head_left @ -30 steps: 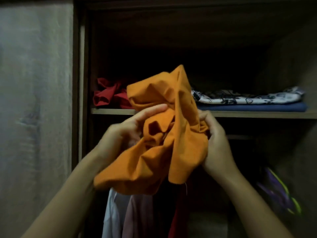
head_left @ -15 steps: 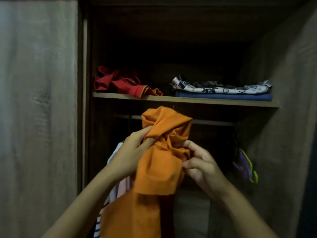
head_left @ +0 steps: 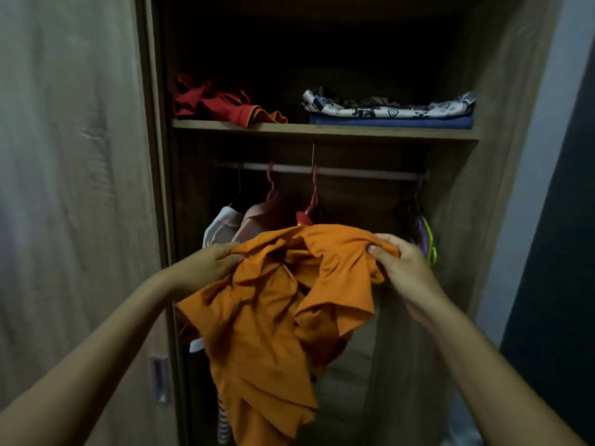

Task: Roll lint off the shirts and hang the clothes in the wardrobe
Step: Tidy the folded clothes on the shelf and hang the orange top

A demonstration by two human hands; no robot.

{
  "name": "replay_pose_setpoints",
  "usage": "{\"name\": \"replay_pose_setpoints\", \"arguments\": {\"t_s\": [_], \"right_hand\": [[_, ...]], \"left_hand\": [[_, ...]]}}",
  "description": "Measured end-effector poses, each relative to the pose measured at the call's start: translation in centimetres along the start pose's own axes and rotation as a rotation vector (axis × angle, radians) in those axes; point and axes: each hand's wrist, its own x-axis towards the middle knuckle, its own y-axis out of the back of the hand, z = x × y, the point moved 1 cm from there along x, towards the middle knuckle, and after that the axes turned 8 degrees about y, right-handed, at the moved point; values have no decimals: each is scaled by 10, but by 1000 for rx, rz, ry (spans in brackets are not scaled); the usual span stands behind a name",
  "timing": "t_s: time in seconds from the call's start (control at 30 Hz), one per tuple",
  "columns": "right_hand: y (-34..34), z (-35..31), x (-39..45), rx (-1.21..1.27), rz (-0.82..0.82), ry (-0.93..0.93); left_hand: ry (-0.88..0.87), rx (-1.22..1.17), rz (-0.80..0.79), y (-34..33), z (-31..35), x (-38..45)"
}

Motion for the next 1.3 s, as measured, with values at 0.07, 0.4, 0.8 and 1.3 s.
{"name": "replay_pose_setpoints", "arguments": {"t_s": [0.07,0.4,0.8,1.3], "right_hand": [[4,0,-3,-38,13,-23],[-27,-18,-1,-72,-6,-91],[-106,-28,-10,181,-214,-276],[-120,47,-70,-359,-381,-179]], "left_hand": [[56,55,32,2,-7,-2],[8,-132,411,40,-20,-11],[-286,16,-52,-35,9,-23],[-382,-262,402,-5,10,21]]}}
